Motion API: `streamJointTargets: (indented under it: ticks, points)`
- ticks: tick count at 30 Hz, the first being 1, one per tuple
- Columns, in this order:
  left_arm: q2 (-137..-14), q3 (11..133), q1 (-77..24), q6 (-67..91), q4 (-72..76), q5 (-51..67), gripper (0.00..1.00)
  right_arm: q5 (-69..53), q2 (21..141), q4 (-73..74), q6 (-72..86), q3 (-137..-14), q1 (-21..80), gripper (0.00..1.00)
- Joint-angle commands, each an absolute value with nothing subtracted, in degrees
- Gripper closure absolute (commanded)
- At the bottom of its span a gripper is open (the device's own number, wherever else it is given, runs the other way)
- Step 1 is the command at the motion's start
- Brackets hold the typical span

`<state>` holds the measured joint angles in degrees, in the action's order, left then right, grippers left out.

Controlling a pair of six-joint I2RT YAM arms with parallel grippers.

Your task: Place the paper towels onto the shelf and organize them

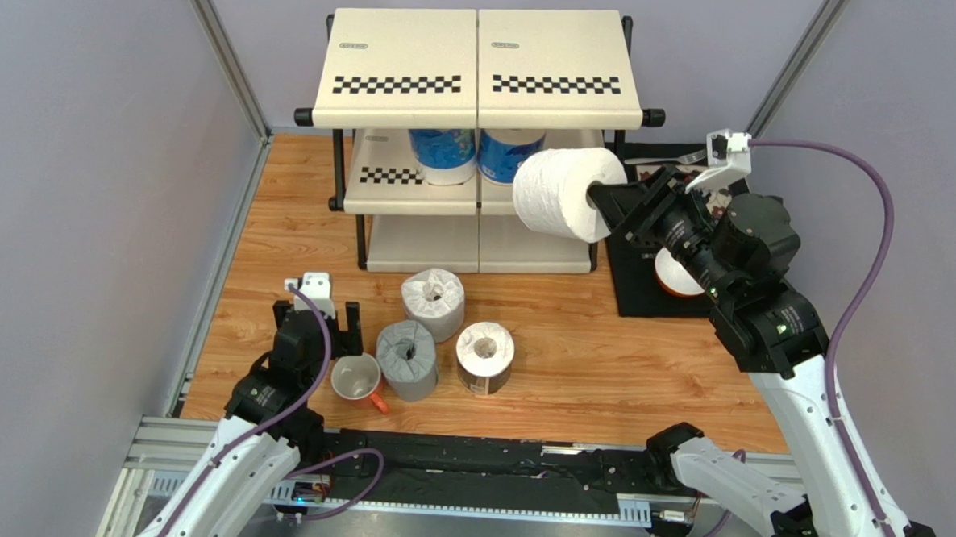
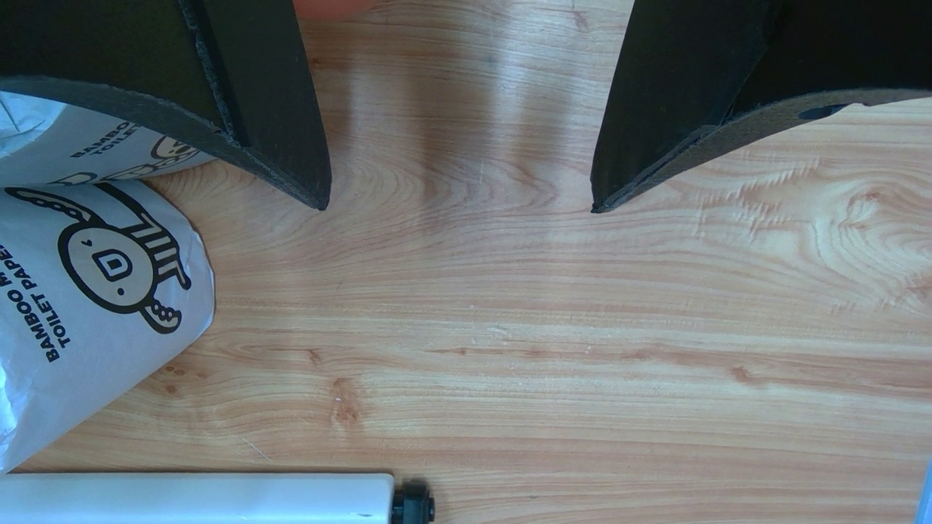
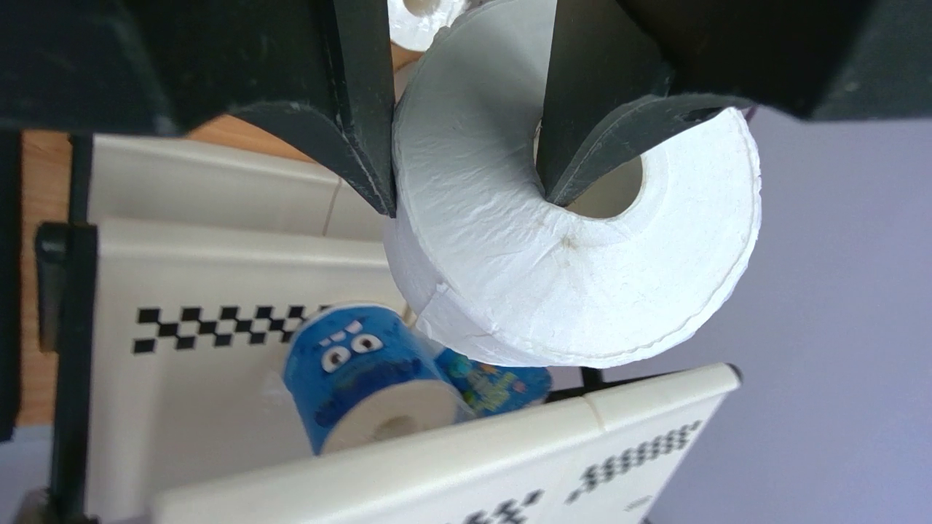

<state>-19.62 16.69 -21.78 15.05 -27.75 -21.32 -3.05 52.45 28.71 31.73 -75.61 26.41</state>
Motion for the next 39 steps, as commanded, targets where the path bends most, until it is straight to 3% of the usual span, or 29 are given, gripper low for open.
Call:
streamJointTargets:
  ticks: [1,5,10,20,30,39]
  points:
    - [-20.0,18.6,-21.7,15.1,-27.5,-21.6,0.03,-7.4,54.0,19.6,33.0,-82.8,28.6,0.68]
    - [-20.1,18.6,-21.7,15.0,-27.7,-21.9,0.03,-6.0,60.3,18.2,31.4,-89.3,32.8,0.67]
    - [-20.0,18.7,-21.7,15.0,-27.9,-22.5,0.03,-6.9,71.6,19.6,27.6,-106.4,36.2,0.66]
    - [-19.5,18.7,-21.7,14.9,-27.8,-22.8,0.03,-0.8,91.7,19.8,21.1,-130.8,36.4,0.61]
    - [-19.7,18.6,-21.7,14.9,-27.6,-21.9,0.03,-0.4,104.1,18.0,16.7,-144.3,36.3,0.6]
    - [-19.9,18.9,-21.7,15.0,-27.9,-22.6,0.03,2.7,105.6,17.6,13.4,-143.1,36.5,0.59]
